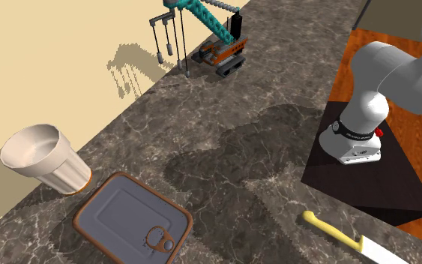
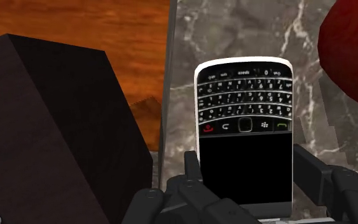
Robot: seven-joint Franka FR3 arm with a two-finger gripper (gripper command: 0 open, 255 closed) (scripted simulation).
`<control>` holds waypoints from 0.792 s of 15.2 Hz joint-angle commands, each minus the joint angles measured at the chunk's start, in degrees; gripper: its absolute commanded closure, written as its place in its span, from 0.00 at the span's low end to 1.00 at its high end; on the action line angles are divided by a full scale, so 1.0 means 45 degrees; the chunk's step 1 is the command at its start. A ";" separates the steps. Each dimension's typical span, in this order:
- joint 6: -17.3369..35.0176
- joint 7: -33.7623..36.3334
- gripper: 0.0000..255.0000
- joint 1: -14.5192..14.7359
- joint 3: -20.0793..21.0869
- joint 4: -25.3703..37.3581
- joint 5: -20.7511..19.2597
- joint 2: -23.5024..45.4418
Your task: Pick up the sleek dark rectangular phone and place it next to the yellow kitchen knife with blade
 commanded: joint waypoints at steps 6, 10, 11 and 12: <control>0.1236 0.0007 1.00 -0.0654 0.1152 -0.0435 0.0154 0.0645; 0.1235 0.0006 1.00 -0.0655 0.1152 -0.0435 0.0156 0.0644; 0.1235 0.0006 1.00 -0.0655 0.1152 -0.0435 0.0156 0.0644; 0.1235 0.0006 1.00 -0.0655 0.1152 -0.0435 0.0156 0.0644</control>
